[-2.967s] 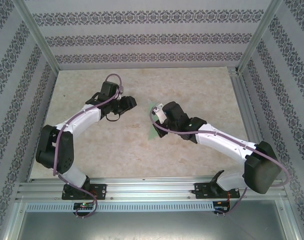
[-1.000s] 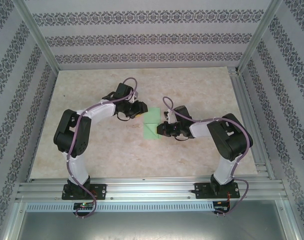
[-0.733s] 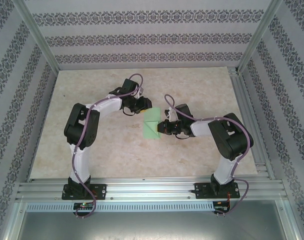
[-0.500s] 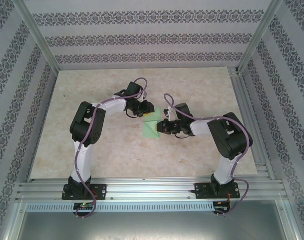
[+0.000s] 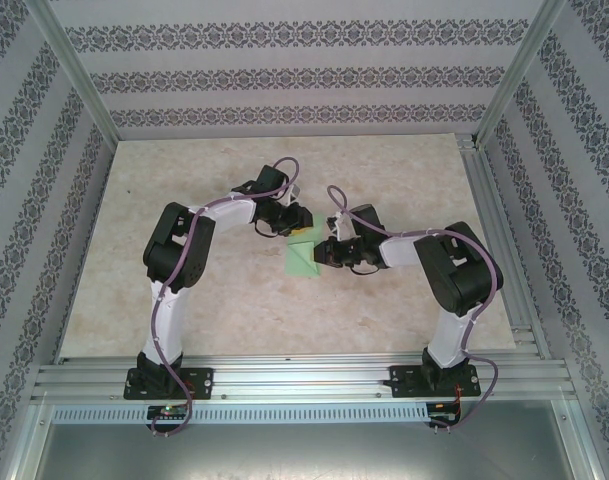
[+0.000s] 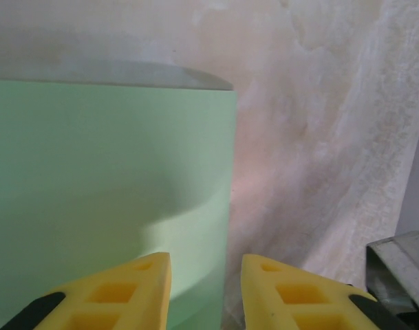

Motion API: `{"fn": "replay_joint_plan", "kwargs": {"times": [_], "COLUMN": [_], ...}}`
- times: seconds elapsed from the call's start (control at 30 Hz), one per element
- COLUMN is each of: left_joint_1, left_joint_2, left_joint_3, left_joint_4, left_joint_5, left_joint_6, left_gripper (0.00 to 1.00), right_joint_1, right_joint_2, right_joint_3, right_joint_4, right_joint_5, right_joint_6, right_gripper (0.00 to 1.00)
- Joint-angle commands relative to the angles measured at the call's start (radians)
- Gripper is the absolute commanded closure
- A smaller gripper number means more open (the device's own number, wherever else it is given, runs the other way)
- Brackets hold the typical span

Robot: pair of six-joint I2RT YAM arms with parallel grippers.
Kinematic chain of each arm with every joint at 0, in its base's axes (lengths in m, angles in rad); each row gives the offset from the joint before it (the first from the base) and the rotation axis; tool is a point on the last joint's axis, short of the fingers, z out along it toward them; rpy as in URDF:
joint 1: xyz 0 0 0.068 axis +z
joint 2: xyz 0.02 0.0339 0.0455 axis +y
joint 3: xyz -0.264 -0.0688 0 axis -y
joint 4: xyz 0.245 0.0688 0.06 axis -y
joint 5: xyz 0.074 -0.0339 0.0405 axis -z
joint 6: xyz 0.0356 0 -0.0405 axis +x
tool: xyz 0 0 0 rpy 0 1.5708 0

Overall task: Fold a paper plane with a square sheet of paper (pick it up from the middle)
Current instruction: Fold the triangle a second time at the center of the table.

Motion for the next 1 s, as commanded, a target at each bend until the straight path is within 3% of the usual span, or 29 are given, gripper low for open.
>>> {"fn": "replay_joint_plan", "kwargs": {"times": [0.0,0.5,0.97], "left_joint_1": [-0.011,-0.010,-0.011], "left_joint_2": [0.014,0.012,-0.048], "left_joint_3": [-0.006,-0.004,0.013], "left_joint_4": [-0.046,-0.060,-0.064], "left_joint_5": [-0.056,-0.065,-0.057], "left_joint_6": [0.043,0.070,0.073], "left_gripper": [0.67,0.68,0.67], "right_joint_1": [-0.014,-0.014,0.001], "right_joint_2": [0.003,0.027,0.042], "right_joint_3": [0.034,0.124,0.107], "right_joint_4": [-0.034,-0.245,-0.205], "right_joint_5": [-0.016,0.065,0.084], "right_joint_6": [-0.051,-0.165,-0.131], "right_gripper": [0.89,0.87,0.88]}}
